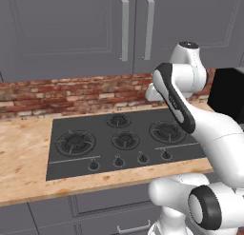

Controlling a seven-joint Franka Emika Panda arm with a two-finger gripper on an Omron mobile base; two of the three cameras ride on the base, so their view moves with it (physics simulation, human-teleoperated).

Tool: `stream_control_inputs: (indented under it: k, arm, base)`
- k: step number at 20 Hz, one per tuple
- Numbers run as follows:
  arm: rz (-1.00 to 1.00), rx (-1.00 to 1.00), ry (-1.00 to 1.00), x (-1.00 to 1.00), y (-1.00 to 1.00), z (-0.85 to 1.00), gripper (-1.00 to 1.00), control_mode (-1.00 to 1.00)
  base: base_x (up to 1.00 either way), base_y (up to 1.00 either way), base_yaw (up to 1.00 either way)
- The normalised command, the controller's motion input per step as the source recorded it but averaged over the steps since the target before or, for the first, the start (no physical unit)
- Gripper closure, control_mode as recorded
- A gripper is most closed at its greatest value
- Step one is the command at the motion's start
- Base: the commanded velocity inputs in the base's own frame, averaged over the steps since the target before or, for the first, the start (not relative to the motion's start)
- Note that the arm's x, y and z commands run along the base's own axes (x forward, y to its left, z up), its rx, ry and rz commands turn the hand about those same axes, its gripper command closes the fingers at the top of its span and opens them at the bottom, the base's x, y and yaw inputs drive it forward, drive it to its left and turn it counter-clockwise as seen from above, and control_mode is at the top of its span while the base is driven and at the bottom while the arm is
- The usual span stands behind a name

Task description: Open the cabinet, retrieve the rolling pin, and place it next to the meat on the cutting board to prepare for tenderizing.

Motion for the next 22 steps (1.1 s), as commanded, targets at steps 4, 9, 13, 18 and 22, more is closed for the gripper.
stream_control_inputs:
  k: [4,9,13,18,22]
  arm:
    - [0.00,-0.01,-0.03,-0.06,0.08,0.00,-1.00,-1.00]
    - [0.00,-0.03,-0.13,-0.33,0.26,0.00,-1.00,-1.00]
    - [0.00,-0.03,-0.20,-0.49,0.37,0.06,-1.00,-1.00]
    - [0.00,-0.02,-0.30,-0.52,0.25,0.23,-1.00,-1.00]
    - [0.00,0.00,-0.32,-0.16,0.18,0.46,-1.00,-1.00]
  base:
    - [0.00,0.00,0.00]
    - [0.00,0.00,0.00]
    - [0.00,0.00,0.00]
    - [0.00,0.00,0.00]
    - [0.00,0.00,0.00]
